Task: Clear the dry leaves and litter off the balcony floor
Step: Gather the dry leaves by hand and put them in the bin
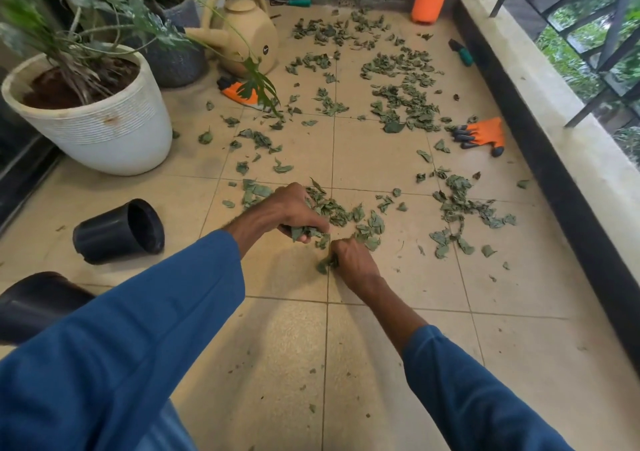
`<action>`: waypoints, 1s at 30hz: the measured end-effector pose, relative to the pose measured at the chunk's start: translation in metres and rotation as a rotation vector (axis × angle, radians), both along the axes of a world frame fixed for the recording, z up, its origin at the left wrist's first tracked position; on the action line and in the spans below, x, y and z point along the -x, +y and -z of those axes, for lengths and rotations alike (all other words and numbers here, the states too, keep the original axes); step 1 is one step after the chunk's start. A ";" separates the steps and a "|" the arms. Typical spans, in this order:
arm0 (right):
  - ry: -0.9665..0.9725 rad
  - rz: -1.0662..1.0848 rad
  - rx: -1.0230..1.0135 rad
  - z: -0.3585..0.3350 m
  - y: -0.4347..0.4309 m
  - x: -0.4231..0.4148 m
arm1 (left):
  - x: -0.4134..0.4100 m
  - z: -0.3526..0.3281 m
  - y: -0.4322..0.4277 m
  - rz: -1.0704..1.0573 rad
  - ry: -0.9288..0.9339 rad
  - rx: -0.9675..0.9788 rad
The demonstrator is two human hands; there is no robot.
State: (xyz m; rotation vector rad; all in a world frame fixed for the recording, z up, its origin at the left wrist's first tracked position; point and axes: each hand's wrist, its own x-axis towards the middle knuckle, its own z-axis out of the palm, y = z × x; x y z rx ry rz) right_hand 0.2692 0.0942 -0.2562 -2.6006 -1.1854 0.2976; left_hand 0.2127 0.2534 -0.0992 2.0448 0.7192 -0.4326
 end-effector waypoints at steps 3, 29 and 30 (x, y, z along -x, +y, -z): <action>0.075 0.069 -0.066 0.000 -0.008 0.002 | -0.005 0.003 -0.002 -0.001 0.011 0.007; 0.498 -0.252 -0.269 -0.241 0.188 0.231 | 0.351 -0.066 0.062 -1.181 -0.587 0.259; 0.509 -0.318 -0.242 -0.241 0.200 0.257 | 0.378 -0.063 0.063 -1.246 -0.581 0.245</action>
